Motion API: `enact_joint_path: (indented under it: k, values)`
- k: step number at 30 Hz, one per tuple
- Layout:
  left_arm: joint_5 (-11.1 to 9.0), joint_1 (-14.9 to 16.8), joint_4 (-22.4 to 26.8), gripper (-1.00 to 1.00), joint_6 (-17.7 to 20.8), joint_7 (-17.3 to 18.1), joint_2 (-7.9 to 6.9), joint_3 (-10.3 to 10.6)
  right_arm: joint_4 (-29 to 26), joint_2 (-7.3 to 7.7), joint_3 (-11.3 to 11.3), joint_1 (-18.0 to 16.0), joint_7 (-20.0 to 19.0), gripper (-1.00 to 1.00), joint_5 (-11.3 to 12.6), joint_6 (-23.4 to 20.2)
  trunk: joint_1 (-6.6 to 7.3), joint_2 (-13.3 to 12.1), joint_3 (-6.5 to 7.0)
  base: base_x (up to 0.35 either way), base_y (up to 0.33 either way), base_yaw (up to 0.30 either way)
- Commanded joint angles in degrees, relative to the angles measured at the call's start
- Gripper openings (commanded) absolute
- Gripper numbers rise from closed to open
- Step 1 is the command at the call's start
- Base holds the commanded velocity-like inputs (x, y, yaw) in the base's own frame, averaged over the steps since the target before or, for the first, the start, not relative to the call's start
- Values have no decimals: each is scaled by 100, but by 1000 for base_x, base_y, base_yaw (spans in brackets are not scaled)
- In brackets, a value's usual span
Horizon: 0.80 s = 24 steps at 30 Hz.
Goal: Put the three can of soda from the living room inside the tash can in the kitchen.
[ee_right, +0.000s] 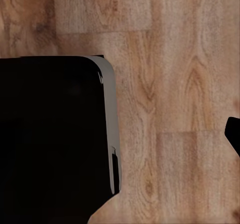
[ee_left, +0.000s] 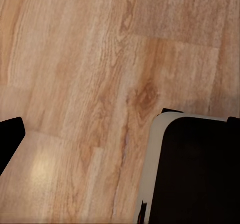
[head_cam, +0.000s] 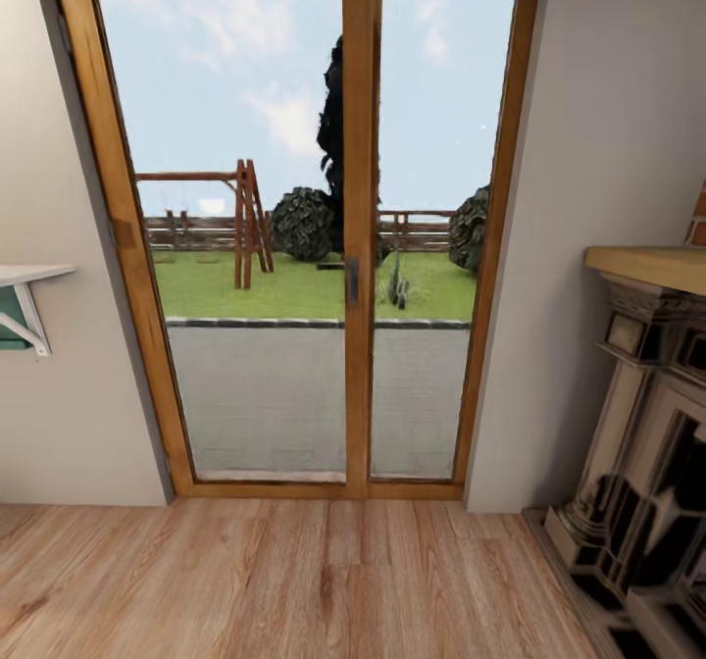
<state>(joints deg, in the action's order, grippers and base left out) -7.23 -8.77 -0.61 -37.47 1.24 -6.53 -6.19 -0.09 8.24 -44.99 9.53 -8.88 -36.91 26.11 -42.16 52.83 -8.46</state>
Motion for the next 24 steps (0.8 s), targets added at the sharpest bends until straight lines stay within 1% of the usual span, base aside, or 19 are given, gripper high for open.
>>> enact_joint_path:
  k: [1,15,24]
  values:
    - [0,0,0,100,2,0,1,1,2,0,0,-1,0,100,0,0,23,-42,19,0,0,0]
    - [-6,-2,0,100,19,-1,-6,-5,9,9,6,2,0,100,0,-56,330,-603,270,0,0,0]
    - [-7,-2,0,100,154,-1,0,-5,9,17,4,-3,1,100,0,-86,528,-964,432,0,0,0]
